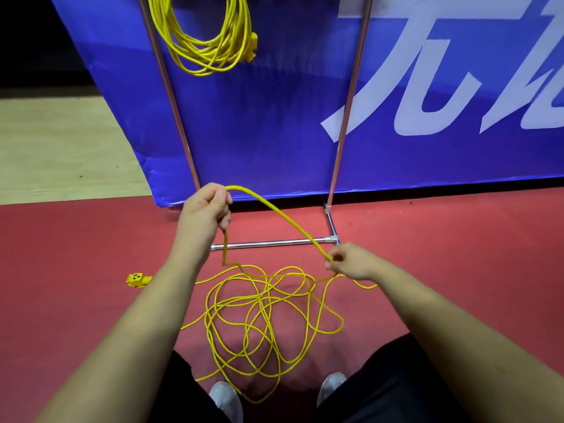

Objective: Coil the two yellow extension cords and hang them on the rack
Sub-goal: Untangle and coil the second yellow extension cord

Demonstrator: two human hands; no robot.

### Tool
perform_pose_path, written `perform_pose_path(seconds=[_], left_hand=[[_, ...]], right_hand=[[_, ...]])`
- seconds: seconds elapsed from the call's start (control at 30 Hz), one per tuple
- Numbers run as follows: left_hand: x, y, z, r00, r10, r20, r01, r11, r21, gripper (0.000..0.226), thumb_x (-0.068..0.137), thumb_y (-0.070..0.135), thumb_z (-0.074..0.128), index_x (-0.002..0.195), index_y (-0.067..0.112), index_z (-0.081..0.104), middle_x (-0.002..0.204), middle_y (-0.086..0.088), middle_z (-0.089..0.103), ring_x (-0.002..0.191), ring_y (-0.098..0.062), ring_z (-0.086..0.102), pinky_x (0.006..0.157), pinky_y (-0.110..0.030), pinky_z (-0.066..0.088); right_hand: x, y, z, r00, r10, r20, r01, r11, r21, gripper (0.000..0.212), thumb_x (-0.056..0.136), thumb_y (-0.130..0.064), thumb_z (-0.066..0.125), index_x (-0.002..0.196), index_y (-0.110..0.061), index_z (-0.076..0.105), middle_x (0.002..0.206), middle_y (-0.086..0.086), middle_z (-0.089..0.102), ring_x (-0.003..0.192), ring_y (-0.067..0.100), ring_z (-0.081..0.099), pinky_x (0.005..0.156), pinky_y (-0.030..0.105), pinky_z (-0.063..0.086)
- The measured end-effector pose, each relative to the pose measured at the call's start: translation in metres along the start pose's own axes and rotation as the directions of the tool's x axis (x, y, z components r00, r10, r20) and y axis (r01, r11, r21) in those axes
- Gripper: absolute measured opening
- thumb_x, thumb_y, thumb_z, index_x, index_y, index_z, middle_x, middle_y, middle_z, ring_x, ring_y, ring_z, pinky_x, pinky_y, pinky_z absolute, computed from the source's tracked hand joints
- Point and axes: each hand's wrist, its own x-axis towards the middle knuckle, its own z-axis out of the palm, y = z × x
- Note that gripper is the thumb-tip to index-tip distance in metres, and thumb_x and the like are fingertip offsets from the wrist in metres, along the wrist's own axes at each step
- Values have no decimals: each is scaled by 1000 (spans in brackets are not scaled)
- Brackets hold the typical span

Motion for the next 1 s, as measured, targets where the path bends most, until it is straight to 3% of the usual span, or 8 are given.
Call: perform_pose_path(seconds=[0.13, 0.27, 0.47, 0.6, 0.73, 0.83, 0.9, 1.0], left_hand=[[-1, -35, -14, 987, -92, -135, 145, 875, 463, 24, 92, 19, 58, 115, 13, 60, 105, -12, 63, 102, -21, 60, 90, -32, 43], [-12, -39, 8, 998, 5, 66, -41, 833, 552, 59, 89, 23, 65, 142, 13, 40, 147, -2, 40, 138, -13, 33, 113, -24, 22], [-27, -41, 64, 846, -125, 518, -10, 968, 250, 32, 90, 50, 50, 88, 21, 63, 76, -5, 68, 73, -7, 64, 73, -28, 46], [-20, -54, 57, 933, -48, 356, 23, 997, 73, 32, 90, 41, 48, 70, 17, 56, 47, 8, 44, 49, -10, 41, 51, -23, 31], [4, -53, 34, 994, -106, -13, 98, 951, -293, 31, 98, 25, 43, 70, 16, 54, 49, 12, 31, 49, -10, 37, 53, -22, 29], [20, -73, 9, 993, -72, -94, 88, 980, 180, 22, 99, 22, 47, 85, 14, 62, 64, 7, 56, 71, -17, 60, 68, -23, 43], [19, -94, -1, 993, -67, -102, 117, 761, 638, 27, 89, 13, 60, 116, 10, 61, 111, -6, 64, 112, -23, 56, 95, -27, 40], [15, -99, 13, 998, 22, 59, -56, 725, 687, 56, 87, 12, 63, 139, 10, 44, 144, -7, 44, 138, -21, 35, 112, -24, 23]], right_hand=[[-1, 18, 6, 982, 110, -156, -62, 957, 283, 16, 93, -10, 60, 77, -9, 62, 59, 5, 51, 53, 17, 54, 63, 41, 49], [-12, -39, -25, 963, -148, -225, 188, 968, 168, 11, 91, -15, 65, 90, -8, 73, 65, -7, 56, 55, -3, 48, 58, 15, 39], [-22, -96, -37, 905, -368, -213, 406, 897, 176, 6, 84, -10, 68, 81, -13, 72, 69, -3, 69, 63, 4, 57, 65, 22, 46], [0, -48, -15, 966, -226, -124, 254, 920, 298, 11, 87, -13, 65, 79, -7, 64, 63, 7, 60, 58, 12, 52, 58, 28, 44], [22, 33, 27, 990, 109, 86, -102, 991, -89, 21, 87, -12, 59, 66, -15, 56, 68, 12, 56, 66, 19, 49, 59, 28, 38], [36, 57, 33, 965, 254, 66, -261, 956, 135, 26, 90, -9, 63, 65, -17, 60, 64, 3, 57, 63, 14, 49, 62, 25, 39], [45, 50, 29, 976, 211, -50, -174, 902, 396, 20, 91, -5, 60, 72, -10, 62, 63, 2, 62, 65, 18, 54, 71, 34, 45], [40, 5, 25, 990, 18, -142, 44, 906, 422, 19, 93, -11, 59, 75, -7, 62, 57, 2, 53, 57, 16, 45, 59, 30, 39]])
